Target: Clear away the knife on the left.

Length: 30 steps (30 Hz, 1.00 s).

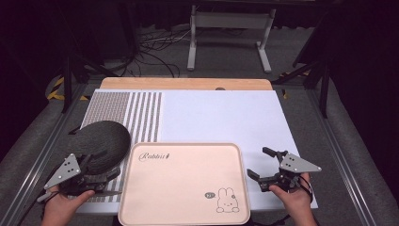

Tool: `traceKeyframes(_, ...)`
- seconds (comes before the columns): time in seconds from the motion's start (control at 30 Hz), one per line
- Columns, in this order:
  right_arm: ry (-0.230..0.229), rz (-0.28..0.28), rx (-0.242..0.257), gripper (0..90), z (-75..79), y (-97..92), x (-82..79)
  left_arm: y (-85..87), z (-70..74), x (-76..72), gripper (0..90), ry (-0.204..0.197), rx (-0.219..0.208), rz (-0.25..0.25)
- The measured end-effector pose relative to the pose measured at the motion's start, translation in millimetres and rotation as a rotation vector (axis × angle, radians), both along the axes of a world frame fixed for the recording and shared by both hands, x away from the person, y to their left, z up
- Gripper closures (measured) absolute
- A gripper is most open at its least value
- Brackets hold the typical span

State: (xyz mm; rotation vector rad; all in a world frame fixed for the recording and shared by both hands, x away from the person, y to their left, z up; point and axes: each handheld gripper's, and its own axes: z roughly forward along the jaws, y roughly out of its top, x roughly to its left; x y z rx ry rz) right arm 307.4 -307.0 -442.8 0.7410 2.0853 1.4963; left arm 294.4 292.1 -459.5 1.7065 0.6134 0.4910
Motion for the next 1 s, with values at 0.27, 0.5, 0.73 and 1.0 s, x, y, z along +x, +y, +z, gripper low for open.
traceKeyframes(0.27,0.000,0.001,0.008,3.1,0.6,-0.7,-0.5,-3.6,13.2,3.0,17.3,0.031,0.065,-0.022)
traceKeyframes(0.5,0.004,0.001,0.005,3.0,0.4,-0.2,0.1,-1.9,15.0,5.2,18.0,0.069,0.127,-0.033)
traceKeyframes(0.73,0.008,0.006,0.005,2.9,-0.4,0.8,0.4,1.1,22.8,5.3,17.8,0.093,0.199,-0.038)
traceKeyframes(1.0,0.012,0.010,0.003,2.9,-1.2,1.5,0.8,2.4,29.9,6.2,18.2,0.120,0.278,-0.063)
